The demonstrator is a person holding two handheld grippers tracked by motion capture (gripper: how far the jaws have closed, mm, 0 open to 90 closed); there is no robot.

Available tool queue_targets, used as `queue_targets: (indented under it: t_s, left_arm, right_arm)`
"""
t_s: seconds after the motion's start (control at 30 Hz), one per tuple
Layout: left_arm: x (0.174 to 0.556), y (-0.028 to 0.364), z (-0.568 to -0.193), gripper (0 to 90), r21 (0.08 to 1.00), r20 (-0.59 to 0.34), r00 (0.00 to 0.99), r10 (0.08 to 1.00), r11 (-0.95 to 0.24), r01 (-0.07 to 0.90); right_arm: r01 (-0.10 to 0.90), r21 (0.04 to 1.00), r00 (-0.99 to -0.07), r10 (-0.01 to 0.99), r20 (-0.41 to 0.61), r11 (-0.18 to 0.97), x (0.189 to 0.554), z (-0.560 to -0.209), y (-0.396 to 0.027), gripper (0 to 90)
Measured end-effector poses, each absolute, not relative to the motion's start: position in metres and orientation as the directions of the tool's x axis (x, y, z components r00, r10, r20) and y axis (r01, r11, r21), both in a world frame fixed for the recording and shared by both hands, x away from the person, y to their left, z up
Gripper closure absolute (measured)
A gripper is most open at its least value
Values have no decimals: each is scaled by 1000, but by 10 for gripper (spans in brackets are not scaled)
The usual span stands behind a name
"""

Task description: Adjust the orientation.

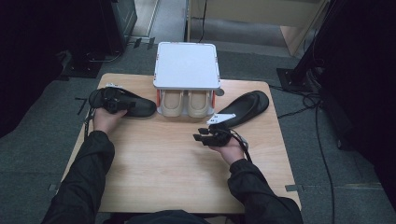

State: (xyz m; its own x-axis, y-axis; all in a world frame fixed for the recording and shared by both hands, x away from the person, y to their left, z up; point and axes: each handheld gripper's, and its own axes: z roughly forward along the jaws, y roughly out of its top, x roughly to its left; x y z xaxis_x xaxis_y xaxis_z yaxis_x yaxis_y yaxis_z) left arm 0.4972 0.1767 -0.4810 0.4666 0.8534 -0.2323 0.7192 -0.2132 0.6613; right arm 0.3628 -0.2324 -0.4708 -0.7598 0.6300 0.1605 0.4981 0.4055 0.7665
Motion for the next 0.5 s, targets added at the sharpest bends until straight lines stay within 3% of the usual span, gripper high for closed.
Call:
queue_targets:
  t_s: [0.5]
  left_arm:
    - [470,197,-473,690,648,-273,441,855,-175,741]
  right_arm:
    - [495,768,-777,602,182,406,376,-471,-220,612]
